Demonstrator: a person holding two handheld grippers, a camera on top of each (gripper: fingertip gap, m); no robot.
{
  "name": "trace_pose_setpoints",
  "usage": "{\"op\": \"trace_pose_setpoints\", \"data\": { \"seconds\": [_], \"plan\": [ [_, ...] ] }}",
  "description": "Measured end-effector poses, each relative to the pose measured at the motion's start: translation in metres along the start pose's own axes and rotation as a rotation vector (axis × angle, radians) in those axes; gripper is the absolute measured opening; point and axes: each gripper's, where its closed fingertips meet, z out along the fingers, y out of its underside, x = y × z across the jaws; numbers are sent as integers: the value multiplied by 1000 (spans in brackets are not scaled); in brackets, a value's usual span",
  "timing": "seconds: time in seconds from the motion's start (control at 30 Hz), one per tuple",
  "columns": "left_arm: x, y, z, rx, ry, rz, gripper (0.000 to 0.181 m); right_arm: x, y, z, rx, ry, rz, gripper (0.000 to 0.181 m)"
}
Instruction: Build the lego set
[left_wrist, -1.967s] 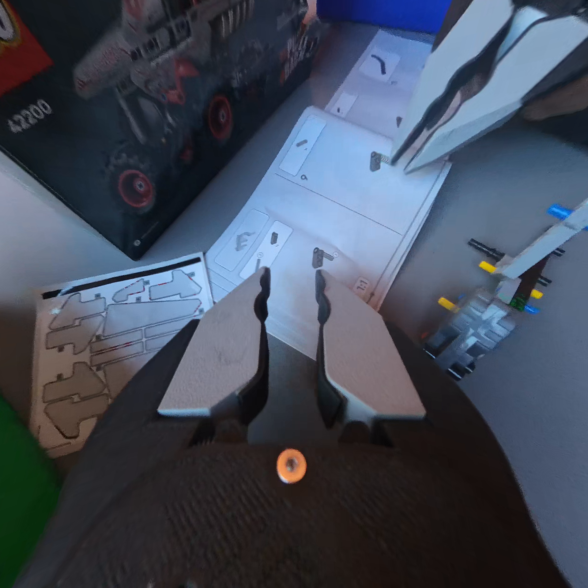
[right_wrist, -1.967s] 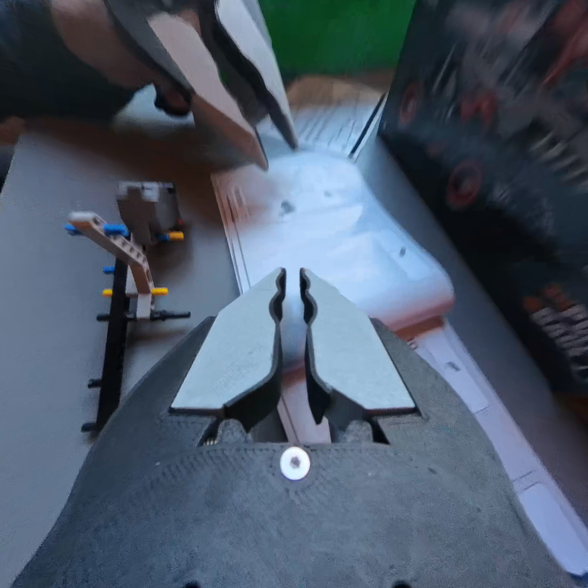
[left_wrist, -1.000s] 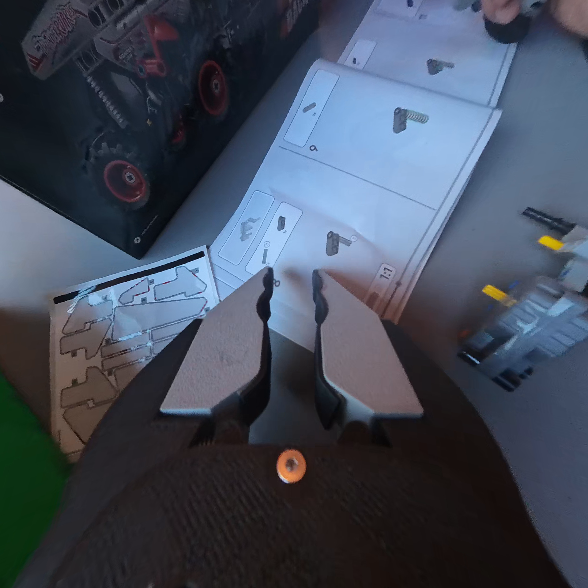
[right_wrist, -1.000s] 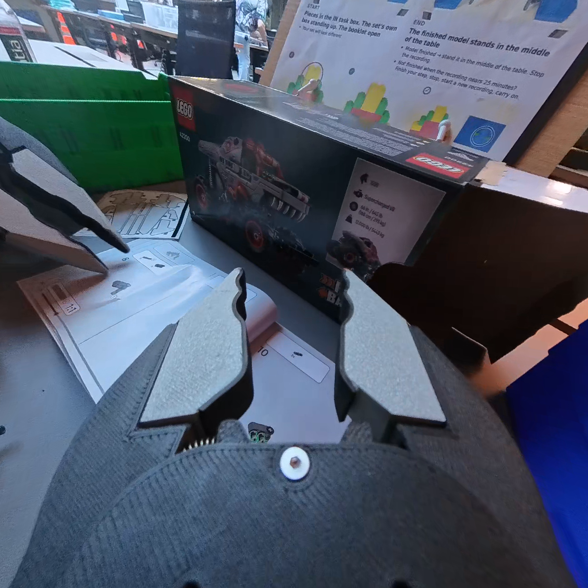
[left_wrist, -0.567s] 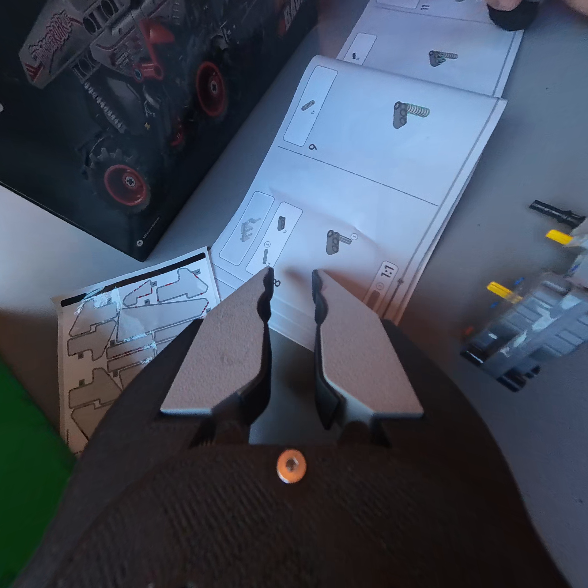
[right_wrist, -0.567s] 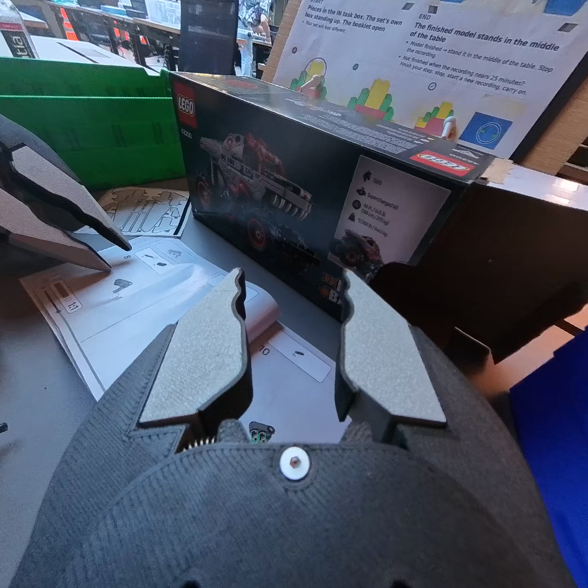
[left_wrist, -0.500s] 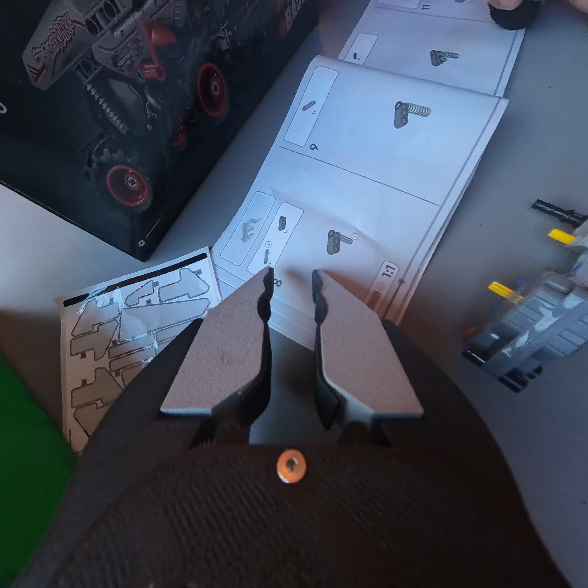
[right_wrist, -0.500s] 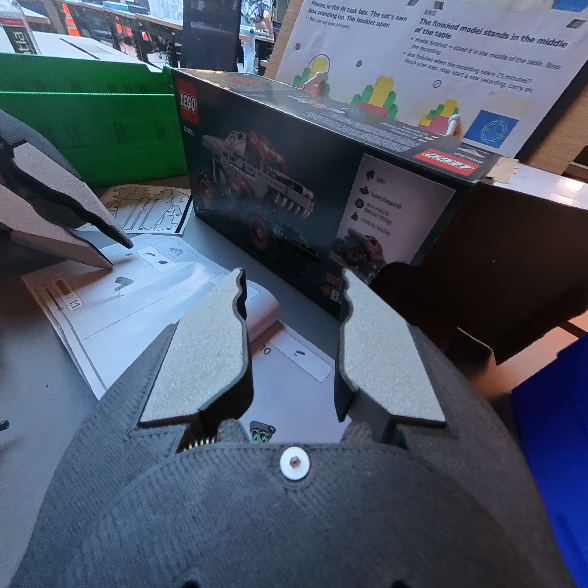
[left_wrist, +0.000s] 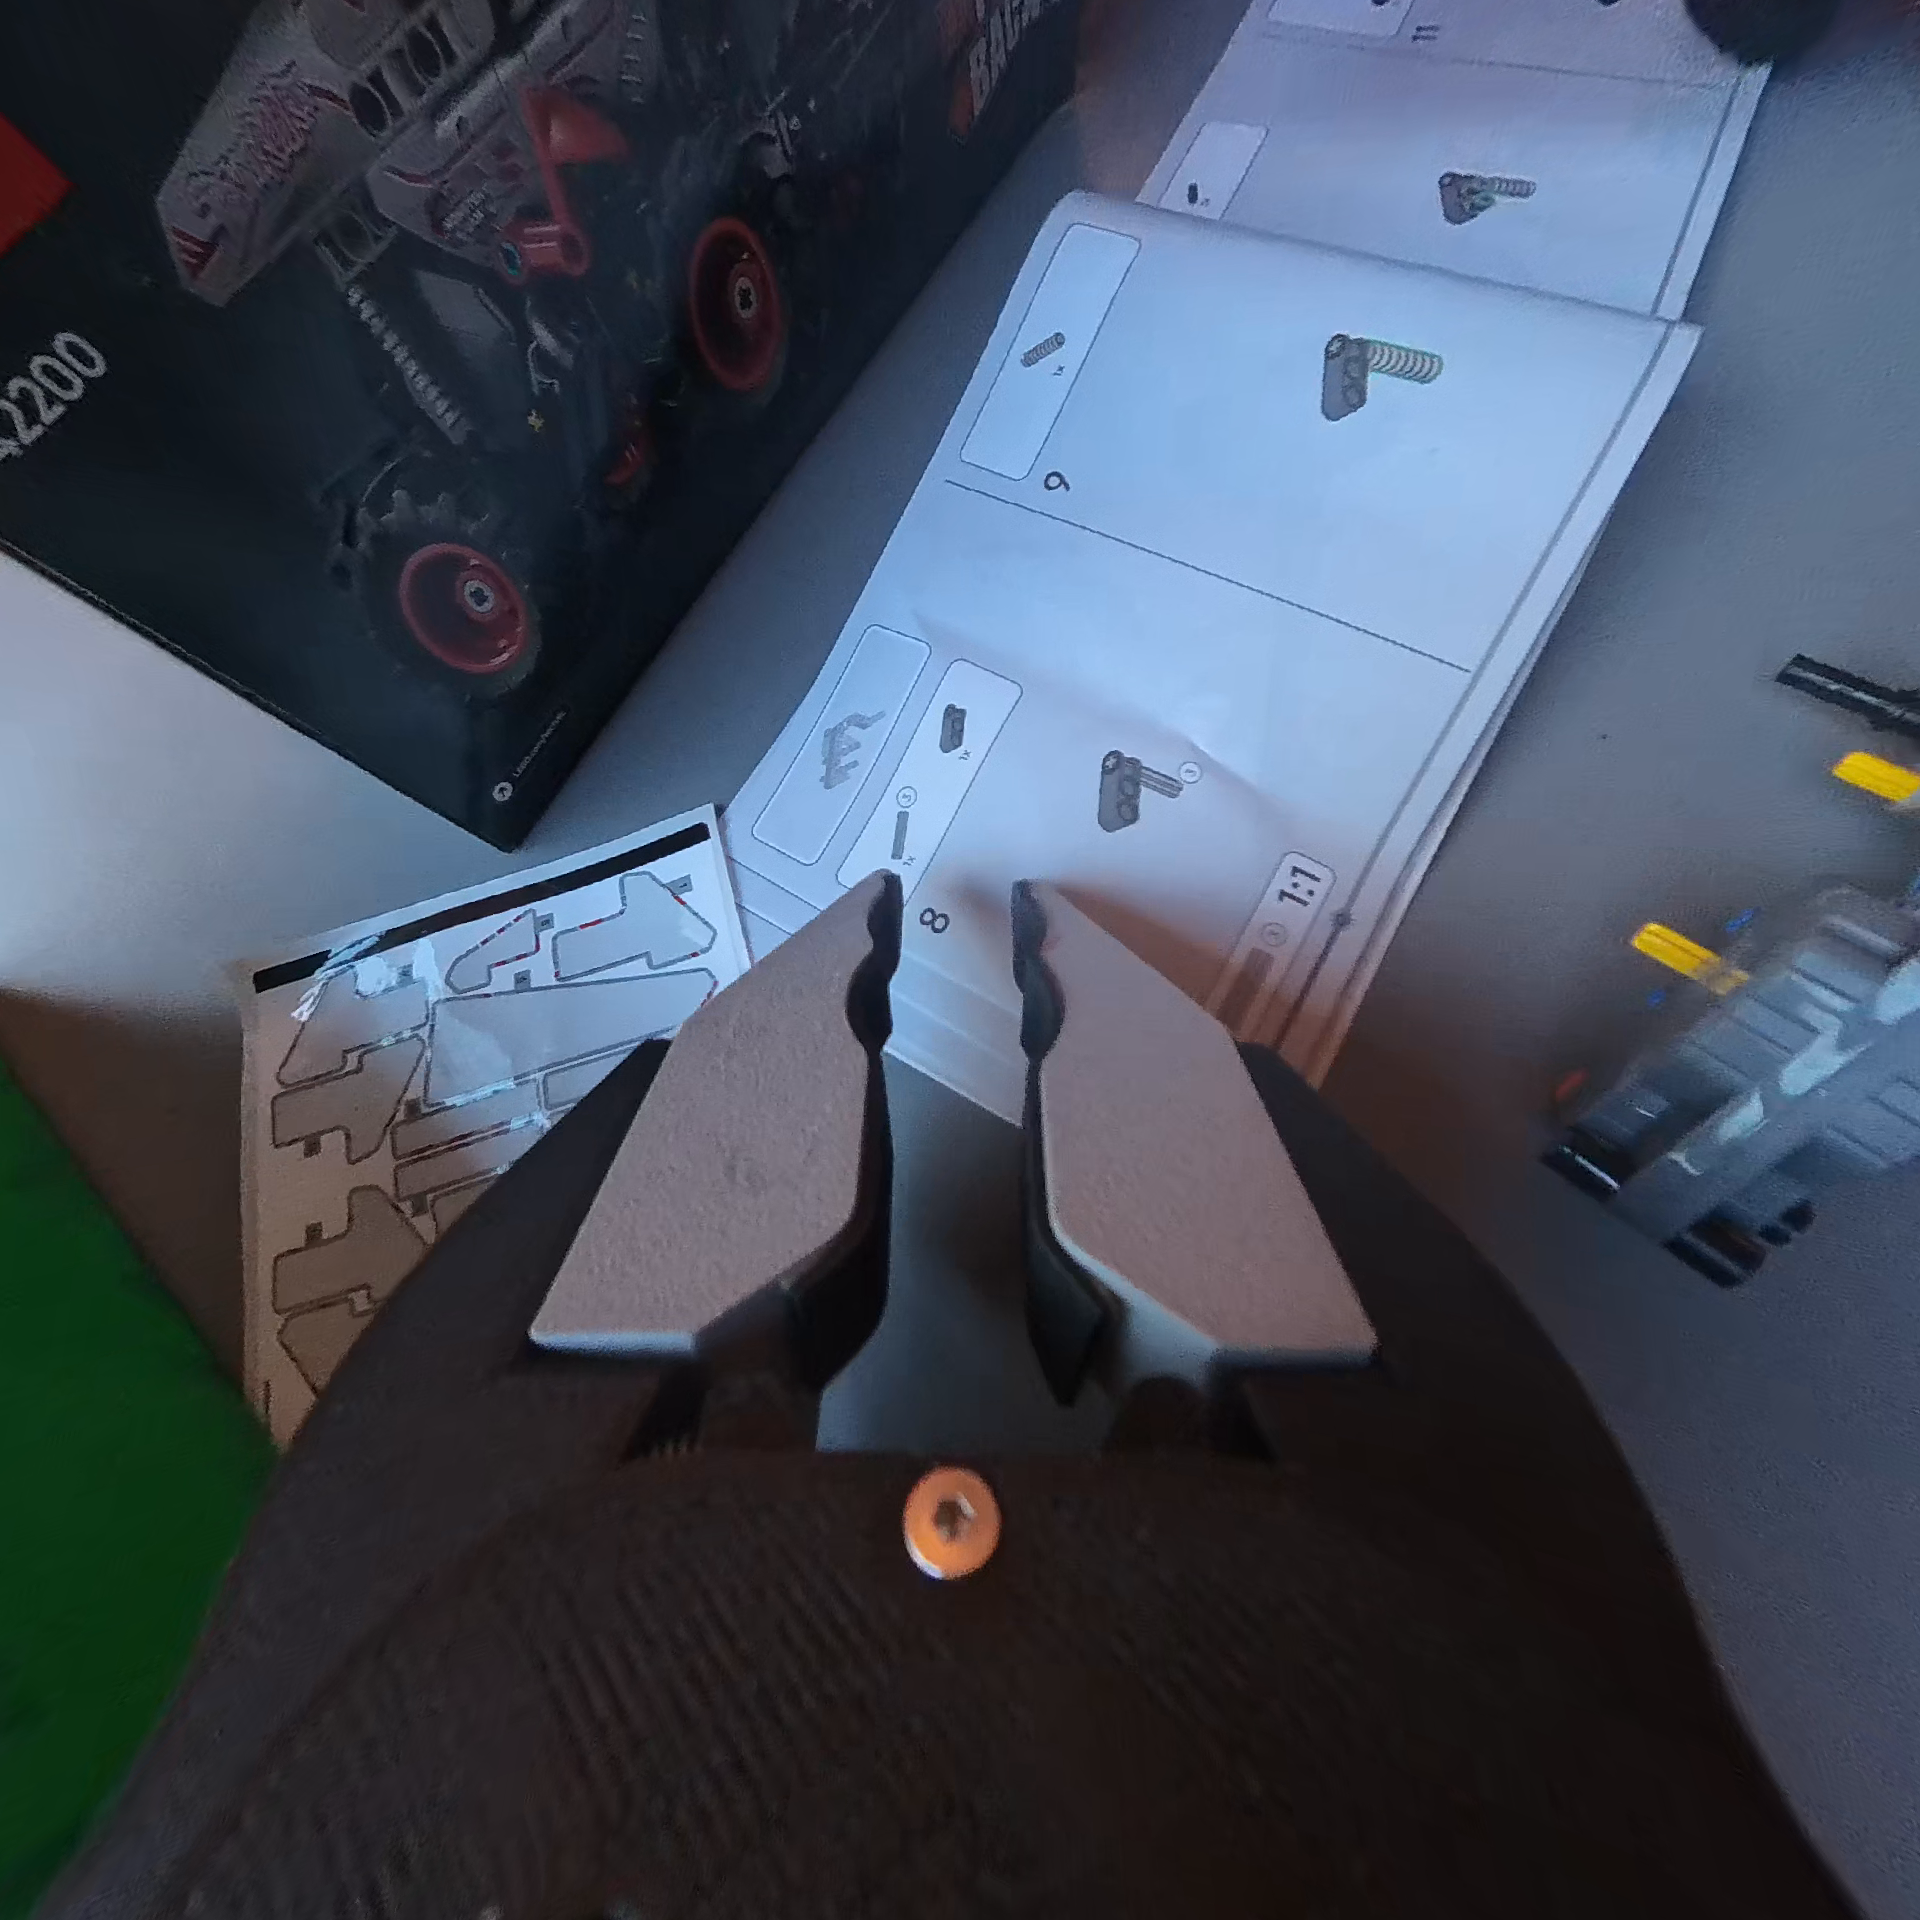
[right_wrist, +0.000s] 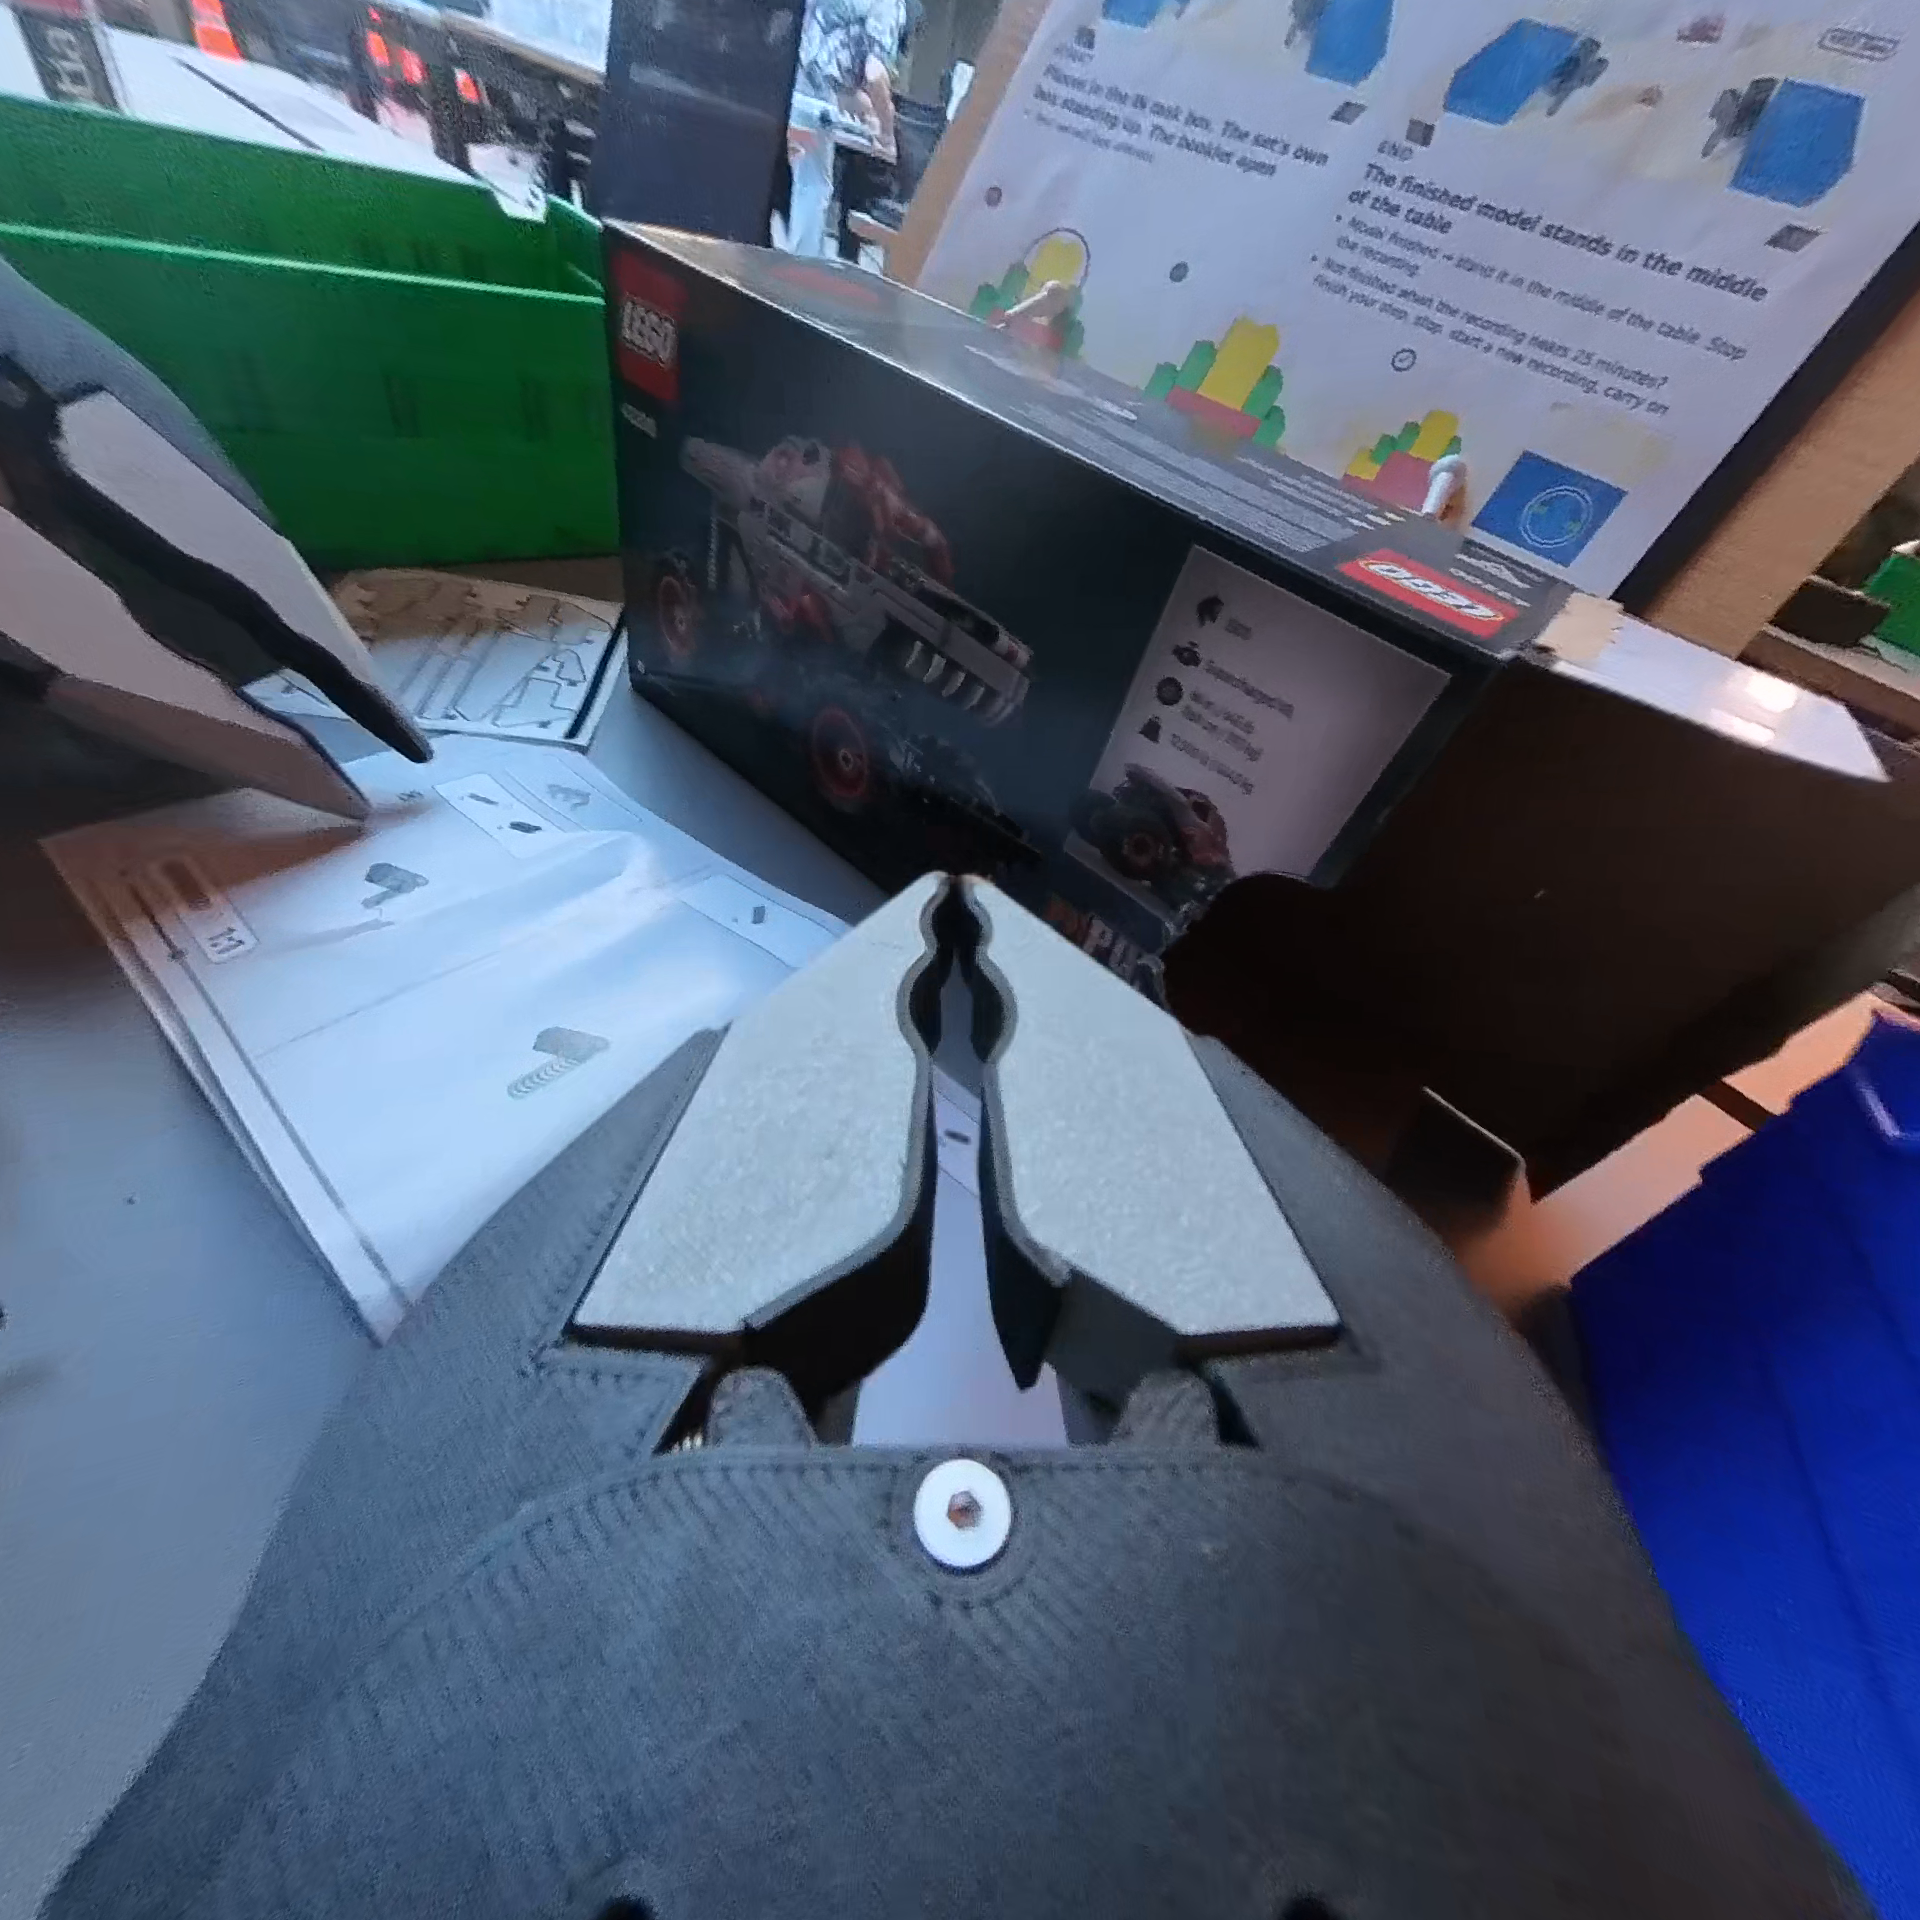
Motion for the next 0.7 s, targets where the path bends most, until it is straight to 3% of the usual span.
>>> {"op": "trace_pose_setpoints", "data": {
  "seconds": [0.03,0.33,0.7],
  "plan": [
    [-1,0,0,1,-2,0,19,1,0,0,3,1,1,0],
    [-8,-3,-1,19,-44,-12,0,-7,0,0,13,-66,54,0],
    [-13,-12,-4,70,-60,-85,0,-17,0,1,4,-90,-3,0]
  ]
}}
